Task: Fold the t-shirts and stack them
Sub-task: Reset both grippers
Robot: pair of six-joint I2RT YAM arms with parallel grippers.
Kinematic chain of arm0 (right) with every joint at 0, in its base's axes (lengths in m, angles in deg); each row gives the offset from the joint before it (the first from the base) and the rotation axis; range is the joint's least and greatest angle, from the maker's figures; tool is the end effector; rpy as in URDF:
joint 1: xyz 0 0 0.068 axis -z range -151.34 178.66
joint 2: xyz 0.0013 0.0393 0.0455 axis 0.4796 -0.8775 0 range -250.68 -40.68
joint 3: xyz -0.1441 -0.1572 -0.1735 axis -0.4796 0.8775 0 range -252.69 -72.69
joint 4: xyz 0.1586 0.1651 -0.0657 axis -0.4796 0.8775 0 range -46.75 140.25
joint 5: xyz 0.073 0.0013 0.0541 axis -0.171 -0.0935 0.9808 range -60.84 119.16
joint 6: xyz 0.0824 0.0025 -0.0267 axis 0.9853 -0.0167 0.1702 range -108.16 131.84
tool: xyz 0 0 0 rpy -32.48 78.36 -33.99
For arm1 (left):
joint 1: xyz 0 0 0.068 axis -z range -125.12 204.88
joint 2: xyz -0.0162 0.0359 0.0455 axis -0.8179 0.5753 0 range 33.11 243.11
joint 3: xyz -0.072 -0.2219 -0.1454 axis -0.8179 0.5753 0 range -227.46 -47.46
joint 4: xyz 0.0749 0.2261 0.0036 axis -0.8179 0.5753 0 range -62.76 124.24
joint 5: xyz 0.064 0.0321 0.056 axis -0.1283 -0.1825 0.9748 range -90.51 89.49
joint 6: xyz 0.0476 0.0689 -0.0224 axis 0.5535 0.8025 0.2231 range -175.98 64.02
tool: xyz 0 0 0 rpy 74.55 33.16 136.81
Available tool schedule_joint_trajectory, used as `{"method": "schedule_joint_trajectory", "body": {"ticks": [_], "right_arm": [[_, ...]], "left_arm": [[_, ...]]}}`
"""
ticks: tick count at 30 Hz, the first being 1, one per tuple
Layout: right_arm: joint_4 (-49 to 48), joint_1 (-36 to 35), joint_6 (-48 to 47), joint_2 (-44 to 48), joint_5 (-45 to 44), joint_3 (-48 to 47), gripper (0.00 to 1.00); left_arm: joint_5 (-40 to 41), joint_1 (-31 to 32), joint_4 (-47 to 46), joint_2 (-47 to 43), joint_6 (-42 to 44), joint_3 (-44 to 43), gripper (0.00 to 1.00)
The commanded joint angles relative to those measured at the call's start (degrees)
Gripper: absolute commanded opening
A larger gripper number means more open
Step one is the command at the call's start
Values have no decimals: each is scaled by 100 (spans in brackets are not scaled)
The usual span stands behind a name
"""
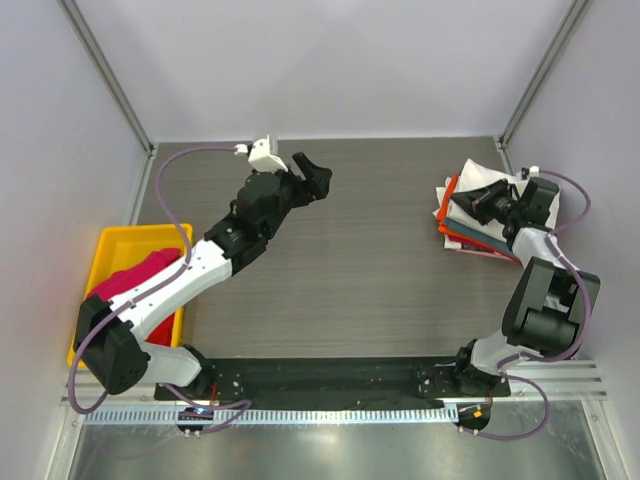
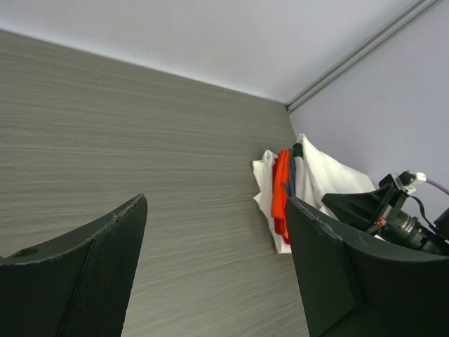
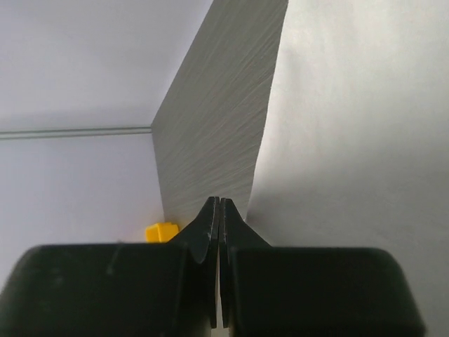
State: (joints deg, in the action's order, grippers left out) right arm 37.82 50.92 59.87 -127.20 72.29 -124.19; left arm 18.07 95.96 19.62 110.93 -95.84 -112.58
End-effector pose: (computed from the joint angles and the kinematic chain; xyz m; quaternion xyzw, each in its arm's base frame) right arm 0.3265 -0.0771 0.2379 0.3114 0.7636 0.4140 0.3853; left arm 0.2707 -0.2035 0.3708 -0.1012 0.7292 -0.3418 0.5841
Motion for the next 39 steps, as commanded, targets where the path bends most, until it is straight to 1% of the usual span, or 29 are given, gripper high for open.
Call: {"method": "schedule_joint_trajectory", "body": {"ticks": [1, 2, 3, 7, 11, 12, 14, 15, 16, 17, 21, 22, 24, 25, 26, 28, 29, 30, 32, 33, 34, 35, 36, 37, 38, 39], "right_arm": [[-1266, 6, 443, -215, 450, 219, 1], [-1676, 6, 522, -277, 494, 411, 1], [-1820, 6, 575, -347, 494, 509, 1], [-2032, 15, 409, -655, 424, 834, 1], [-2768, 15, 592, -867, 520, 1212, 1], [-2744, 6, 559, -806, 512, 1196, 1], [-2474, -2, 471, -630, 424, 1065, 1], [-2289, -29, 296, -377, 380, 977, 1], [-2061, -46, 173, -253, 293, 871, 1], [-1615, -73, 67, -103, 257, 653, 1], [-821, -213, -442, 600, 90, 352, 3], [-715, -353, -548, 915, 72, 326, 4], [-460, -529, -776, 1206, -33, 360, 6], [-293, -721, -1117, 1443, -111, 361, 7], [74, -854, -1277, 1576, -356, 369, 8], [427, -1117, -1707, 1787, -690, 369, 8], [847, -1475, -1857, 2005, -953, 378, 9], [999, -1653, -1963, 2103, -1469, 404, 9], [1166, -2223, -2200, 2471, -1956, 614, 9], [1185, -2565, -2254, 2613, -2567, 720, 9], [1211, -2786, -2324, 2744, -2869, 825, 9], [1272, -3250, -2481, 2972, -3246, 1026, 9], [1255, -3455, -2570, 3096, -3842, 1150, 9], [1203, -3648, -2649, 3210, -4170, 1308, 11], [1028, -3859, -2711, 3377, -4547, 1684, 20], [844, -4174, -2703, 3727, -4864, 1949, 24]], "left_arm": [[330, -83, 234, -364, 276, 96, 80], [321, -91, 295, -399, 285, 122, 80], [295, -100, 409, -486, 294, 175, 80], [242, -109, 568, -741, 329, 456, 82], [303, -126, 621, -988, 364, 825, 82], [338, -118, 691, -1049, 382, 895, 82], [487, -118, 744, -1259, 504, 1019, 83], [549, -126, 936, -1339, 557, 1054, 83], [601, -118, 981, -1409, 593, 1089, 83], [706, -118, 1034, -1593, 637, 1176, 83], [804, -127, 1236, -2016, 751, 1449, 85], [822, -127, 1262, -2086, 751, 1519, 85], [918, -127, 1420, -2296, 734, 1774, 85], [962, -127, 1464, -2359, 725, 1862, 85], [971, -127, 1508, -2446, 716, 1985, 85], [1050, -127, 1526, -2692, 672, 2319, 86], [1068, -127, 1561, -2780, 663, 2407, 86], [1068, -127, 1579, -2955, 663, 2564, 86], [1068, -127, 1710, -3132, 646, 2688, 86], [1068, -118, 1746, -3237, 646, 2759, 86], [1077, -126, 1781, -3421, 628, 2899, 87], [1068, -127, 1833, -3527, 567, 2996, 88], [1050, -118, 1869, -3615, 549, 3066, 90], [1033, -118, 1913, -3703, 540, 3224, 92], [998, -118, 1983, -3878, 462, 3295, 96], [1032, -118, 2097, -3941, 348, 3365, 100]]}}
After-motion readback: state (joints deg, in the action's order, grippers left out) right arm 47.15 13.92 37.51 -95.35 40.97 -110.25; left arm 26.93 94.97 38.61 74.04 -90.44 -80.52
